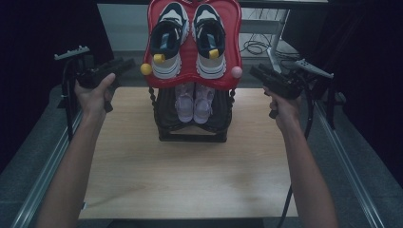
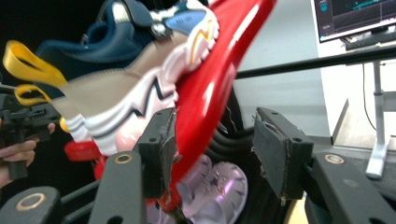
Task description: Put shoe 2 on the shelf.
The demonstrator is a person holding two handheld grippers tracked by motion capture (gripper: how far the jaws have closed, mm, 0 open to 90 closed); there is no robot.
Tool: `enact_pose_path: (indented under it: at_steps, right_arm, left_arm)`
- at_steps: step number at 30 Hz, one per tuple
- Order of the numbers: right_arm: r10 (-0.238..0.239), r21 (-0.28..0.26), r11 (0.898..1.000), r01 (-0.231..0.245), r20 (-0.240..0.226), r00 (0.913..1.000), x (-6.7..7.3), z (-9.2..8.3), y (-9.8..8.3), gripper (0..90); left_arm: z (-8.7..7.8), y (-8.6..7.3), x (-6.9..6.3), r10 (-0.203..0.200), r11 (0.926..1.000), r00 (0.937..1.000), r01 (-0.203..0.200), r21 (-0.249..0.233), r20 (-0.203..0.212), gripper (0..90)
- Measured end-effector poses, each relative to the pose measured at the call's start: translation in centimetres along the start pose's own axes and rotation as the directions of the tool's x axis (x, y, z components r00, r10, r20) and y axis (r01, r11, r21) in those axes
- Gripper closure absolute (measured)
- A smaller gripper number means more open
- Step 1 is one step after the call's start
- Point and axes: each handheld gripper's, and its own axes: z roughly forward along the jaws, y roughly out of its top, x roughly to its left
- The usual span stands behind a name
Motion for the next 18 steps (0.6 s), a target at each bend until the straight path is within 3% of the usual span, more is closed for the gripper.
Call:
enact_pose_path:
  at_steps: [10,18]
  right_arm:
    - [0.007,0.058,0.998,-0.009,0.034,0.9994,-1.4,-0.3,-2.3,48.4]
    - [-0.001,0.064,0.998,-0.001,0.042,0.9991,-1.5,-0.2,-2.1,48.4]
  left_arm:
    - [0.3,-2.3,1.0,0.002,0.9994,0.9998,-0.002,0.035,-0.021,35.2]
    - [0.1,-2.1,0.9,0.017,0.999,0.9992,-0.016,0.043,-0.037,35.3]
